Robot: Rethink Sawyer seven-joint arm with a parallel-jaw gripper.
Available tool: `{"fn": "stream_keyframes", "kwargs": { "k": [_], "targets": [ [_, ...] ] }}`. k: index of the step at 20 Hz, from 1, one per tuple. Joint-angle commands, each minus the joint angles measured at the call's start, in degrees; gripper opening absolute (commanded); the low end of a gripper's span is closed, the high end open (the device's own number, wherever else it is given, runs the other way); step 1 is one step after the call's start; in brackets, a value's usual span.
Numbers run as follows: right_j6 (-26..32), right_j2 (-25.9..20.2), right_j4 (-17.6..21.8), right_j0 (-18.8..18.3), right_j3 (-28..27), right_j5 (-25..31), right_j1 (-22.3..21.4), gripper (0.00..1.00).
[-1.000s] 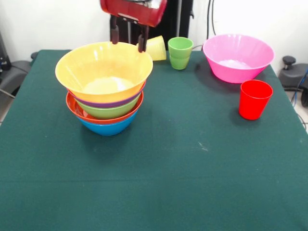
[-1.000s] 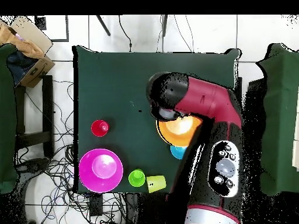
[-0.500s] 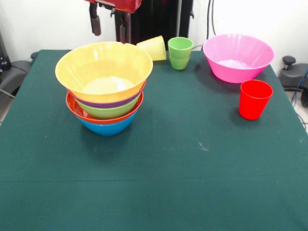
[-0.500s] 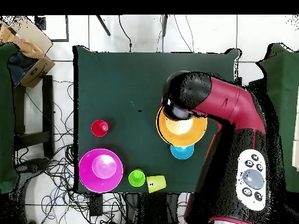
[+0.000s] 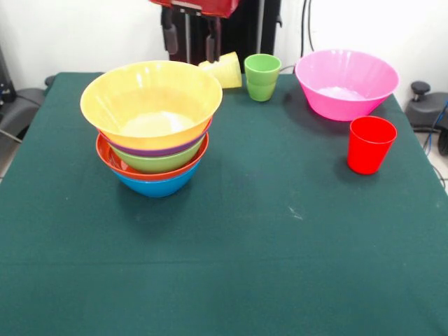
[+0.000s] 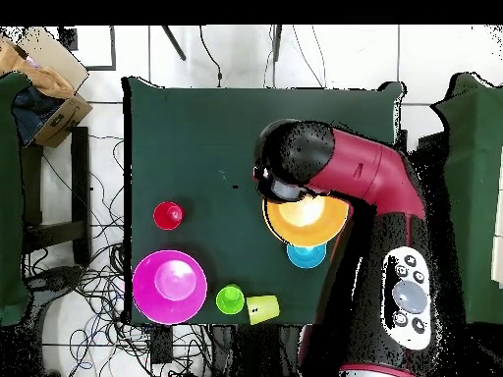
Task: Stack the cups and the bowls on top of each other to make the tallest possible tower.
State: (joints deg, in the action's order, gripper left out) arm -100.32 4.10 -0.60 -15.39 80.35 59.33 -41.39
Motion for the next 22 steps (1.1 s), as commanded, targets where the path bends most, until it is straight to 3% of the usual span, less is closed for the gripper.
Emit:
{"fn": "stream_keyframes", "kwargs": {
  "k": [1,22],
  "targets": [
    [3.4,-6.4,3.5,2.8,5.2,-1.7,0.1,1.00],
    [-7.9,-2.6,2.1,12.1,0.2,0.9,2.9,1.00]
  ]
}}
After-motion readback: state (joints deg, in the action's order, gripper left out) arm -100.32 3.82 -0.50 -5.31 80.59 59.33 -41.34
